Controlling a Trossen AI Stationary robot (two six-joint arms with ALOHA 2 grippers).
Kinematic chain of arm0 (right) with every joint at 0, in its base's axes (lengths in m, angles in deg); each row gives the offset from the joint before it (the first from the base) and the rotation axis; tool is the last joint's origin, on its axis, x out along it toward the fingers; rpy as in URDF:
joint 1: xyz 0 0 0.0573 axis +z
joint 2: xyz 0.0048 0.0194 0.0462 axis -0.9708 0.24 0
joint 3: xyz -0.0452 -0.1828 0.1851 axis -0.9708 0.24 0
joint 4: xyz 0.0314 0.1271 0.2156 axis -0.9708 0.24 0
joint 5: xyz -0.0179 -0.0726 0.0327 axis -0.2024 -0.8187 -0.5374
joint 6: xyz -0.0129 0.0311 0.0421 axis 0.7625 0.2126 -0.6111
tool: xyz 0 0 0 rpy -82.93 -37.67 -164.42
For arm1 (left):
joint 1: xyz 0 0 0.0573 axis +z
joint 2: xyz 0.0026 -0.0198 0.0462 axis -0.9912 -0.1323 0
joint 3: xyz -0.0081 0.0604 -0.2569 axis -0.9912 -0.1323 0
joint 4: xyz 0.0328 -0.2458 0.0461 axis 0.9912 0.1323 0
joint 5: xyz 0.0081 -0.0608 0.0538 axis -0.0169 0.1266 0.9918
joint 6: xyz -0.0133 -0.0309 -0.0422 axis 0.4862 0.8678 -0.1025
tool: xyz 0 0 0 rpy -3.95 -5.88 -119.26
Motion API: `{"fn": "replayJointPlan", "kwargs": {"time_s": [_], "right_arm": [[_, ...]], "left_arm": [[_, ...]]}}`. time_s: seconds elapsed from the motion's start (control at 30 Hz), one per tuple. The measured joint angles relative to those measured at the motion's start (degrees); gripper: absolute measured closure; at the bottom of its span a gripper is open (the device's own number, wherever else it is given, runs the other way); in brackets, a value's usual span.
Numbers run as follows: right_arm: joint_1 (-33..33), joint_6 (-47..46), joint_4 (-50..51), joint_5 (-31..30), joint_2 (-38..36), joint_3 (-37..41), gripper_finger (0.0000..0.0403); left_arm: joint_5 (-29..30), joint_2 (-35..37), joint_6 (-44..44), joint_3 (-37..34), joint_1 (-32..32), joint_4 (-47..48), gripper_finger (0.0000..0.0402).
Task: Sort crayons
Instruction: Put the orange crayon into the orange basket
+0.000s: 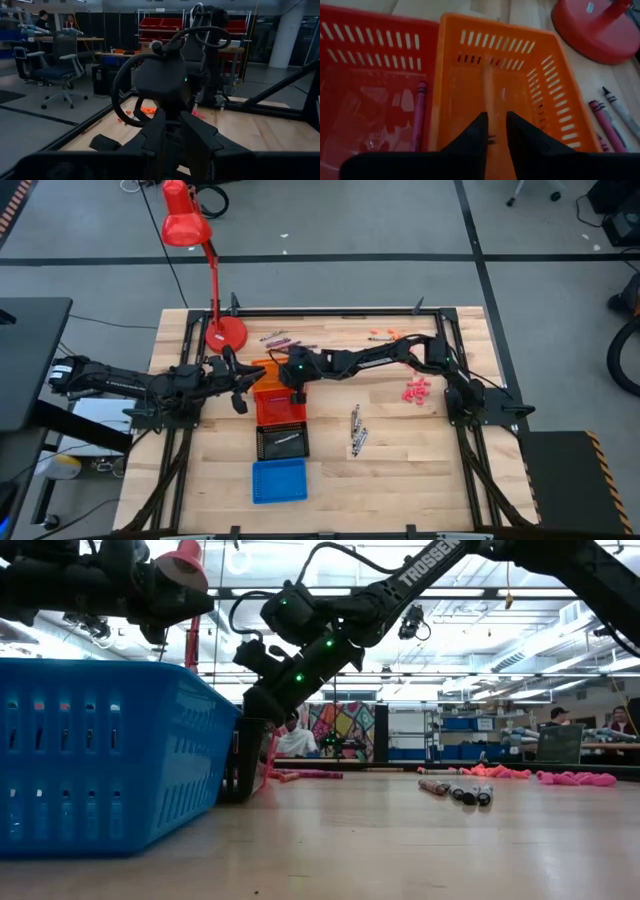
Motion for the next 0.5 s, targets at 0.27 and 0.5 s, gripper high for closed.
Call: {"fn": "replayJointPlan", "kwargs": {"time_s": [0.27,0.5], "right_arm": [[0.1,0.0,6.7,-2.5,-4.3,0.0,0.0287],[0.4,-1.5,18.1,-8.0,-10.0,0.9,0.0288]], "left_arm": [[0.0,0.0,0.6,0.0,0.0,1.5,0.0331],[0.0,0.0,0.9,0.0,0.0,1.9,0.0331]]}}
